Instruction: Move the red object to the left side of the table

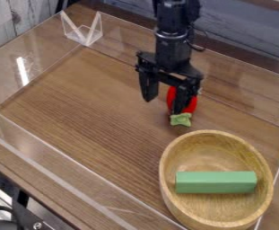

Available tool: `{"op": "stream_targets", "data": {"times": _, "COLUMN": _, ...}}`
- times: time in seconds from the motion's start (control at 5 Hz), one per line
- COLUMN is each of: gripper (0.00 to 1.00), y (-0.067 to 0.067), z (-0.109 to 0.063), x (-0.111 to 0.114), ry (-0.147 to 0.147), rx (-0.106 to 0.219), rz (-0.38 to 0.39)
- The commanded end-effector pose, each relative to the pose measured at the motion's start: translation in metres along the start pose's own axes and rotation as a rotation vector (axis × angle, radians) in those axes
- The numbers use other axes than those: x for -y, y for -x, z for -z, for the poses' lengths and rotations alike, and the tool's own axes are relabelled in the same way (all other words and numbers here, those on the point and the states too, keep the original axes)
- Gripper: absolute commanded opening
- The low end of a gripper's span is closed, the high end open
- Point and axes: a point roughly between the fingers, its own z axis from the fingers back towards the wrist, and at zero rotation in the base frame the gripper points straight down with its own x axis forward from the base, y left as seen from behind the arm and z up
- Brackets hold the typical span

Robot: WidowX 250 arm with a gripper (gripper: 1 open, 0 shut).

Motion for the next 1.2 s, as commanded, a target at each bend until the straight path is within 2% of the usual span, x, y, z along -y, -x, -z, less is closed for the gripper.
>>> {"op": "stream_targets", "data": {"times": 0.0, "gripper": 1.0, "y": -0.006, "z": -0.005, "x": 0.012, "ry": -0.006, "rx": 0.037, "rz": 0.019}}
{"op": "stream_targets", "data": {"times": 0.2, "gripper": 1.0, "y": -0.017, "z": -0.015, "x": 0.013, "ry": -0.007, "rx": 0.047, "rz": -0.017}}
{"op": "stream_targets", "data": {"times": 0.4, "gripper": 0.0, "y": -0.026, "z": -0.024, "x": 0.011, "ry": -0.005, "rx": 0.054, "rz": -0.054}}
{"op": "stream_targets", "data": {"times": 0.6, "gripper": 0.0, "y": -0.016, "z": -0.034, "x": 0.005, "ry": 0.006, "rx": 0.067, "rz": -0.081}}
{"op": "stream_targets", "data": {"times": 0.8, "gripper": 1.0, "y": -0.006, "z": -0.046, "x": 0.001, "ry": 0.018, "rx": 0.076, "rz": -0.094}}
{"op": "stream_targets", "data": {"times": 1.0, "gripper": 1.0, "y": 0.001, "z": -0.042, "x": -0.002, "ry": 0.028, "rx": 0.086, "rz": -0.14}}
